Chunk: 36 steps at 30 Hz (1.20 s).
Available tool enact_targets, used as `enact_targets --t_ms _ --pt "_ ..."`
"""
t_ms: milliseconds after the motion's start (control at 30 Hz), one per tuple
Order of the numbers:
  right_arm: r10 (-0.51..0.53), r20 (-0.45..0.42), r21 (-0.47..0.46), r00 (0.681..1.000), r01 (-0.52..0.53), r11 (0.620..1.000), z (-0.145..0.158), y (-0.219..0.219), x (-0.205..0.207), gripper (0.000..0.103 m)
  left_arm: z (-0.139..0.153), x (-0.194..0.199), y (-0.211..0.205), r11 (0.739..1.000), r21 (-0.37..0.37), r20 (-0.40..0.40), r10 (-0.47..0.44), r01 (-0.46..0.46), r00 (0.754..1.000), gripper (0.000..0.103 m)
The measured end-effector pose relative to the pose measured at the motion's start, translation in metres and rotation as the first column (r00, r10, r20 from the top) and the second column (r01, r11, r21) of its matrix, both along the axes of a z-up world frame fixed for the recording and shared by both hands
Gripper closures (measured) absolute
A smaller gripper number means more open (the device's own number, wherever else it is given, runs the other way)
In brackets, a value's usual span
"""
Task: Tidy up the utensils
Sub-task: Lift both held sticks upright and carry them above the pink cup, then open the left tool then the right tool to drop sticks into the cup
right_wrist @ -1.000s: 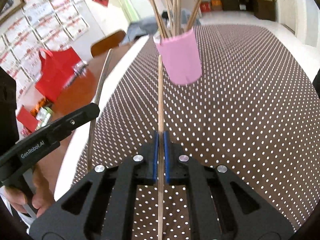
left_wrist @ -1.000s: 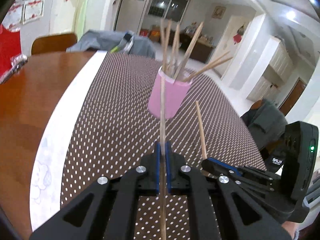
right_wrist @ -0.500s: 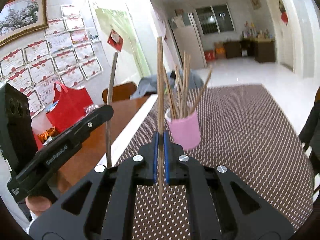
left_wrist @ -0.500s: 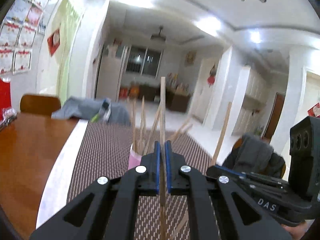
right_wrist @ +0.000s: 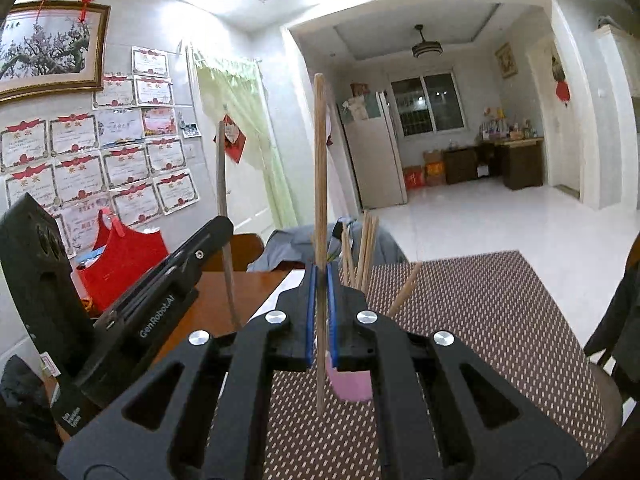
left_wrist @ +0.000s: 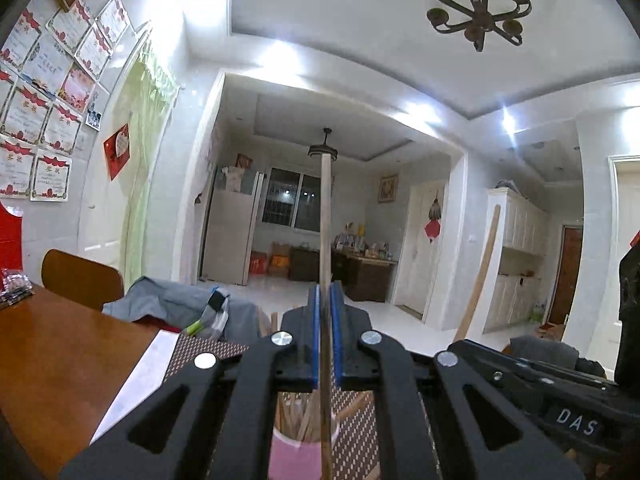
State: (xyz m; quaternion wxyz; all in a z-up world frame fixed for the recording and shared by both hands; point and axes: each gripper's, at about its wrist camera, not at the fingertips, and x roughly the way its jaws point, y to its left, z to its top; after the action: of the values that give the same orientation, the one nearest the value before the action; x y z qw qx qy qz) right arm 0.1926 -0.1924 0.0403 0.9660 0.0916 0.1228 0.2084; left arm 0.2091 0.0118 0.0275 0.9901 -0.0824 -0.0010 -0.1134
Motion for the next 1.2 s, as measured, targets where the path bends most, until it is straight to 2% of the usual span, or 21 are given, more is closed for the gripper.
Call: enact_targets --t_ms 233,467,567,633,700,1033,1200 --pt "-0.026 0.038 0.014 0.999 0.026 1.0 0.001 0.001 0.036 0.097 -0.001 0.04 0.002 0.999 -0.046 0.016 -0.003 0.004 1.0 0.097" --pt "-0.046 0.053 0.034 0.997 0.045 0.998 -0.003 0.001 0.056 0.097 -0.009 0.062 0.006 0.994 -0.104 0.057 0.048 -0.042 0.997 0.097" --pt "-0.057 0.044 0.045 0.997 0.055 0.997 -0.008 0.003 0.066 0.097 -0.011 0.072 0.003 0.992 -0.085 0.07 0.103 -0.097 0.992 0.097" --pt "-0.046 0.033 0.031 0.998 0.045 0.999 -0.012 0.005 0.071 0.097 -0.013 0.074 0.005 0.989 -0.108 0.091 0.11 -0.1 0.99 0.097" --pt "-0.05 0.037 0.031 0.998 0.049 0.998 -0.014 0.007 0.072 0.097 -0.017 0.077 0.002 0.99 -0.087 0.108 0.124 -0.114 0.986 0.097" --pt "-0.062 -0.002 0.013 0.998 0.062 0.998 -0.022 0.01 0.082 0.097 -0.029 0.093 0.01 0.989 -0.096 0.042 0.117 -0.113 0.992 0.097" --pt "-0.053 -0.02 0.002 0.998 0.053 0.999 -0.025 0.013 0.086 0.097 -0.032 0.1 0.007 0.991 -0.062 0.012 0.12 -0.119 0.993 0.097"
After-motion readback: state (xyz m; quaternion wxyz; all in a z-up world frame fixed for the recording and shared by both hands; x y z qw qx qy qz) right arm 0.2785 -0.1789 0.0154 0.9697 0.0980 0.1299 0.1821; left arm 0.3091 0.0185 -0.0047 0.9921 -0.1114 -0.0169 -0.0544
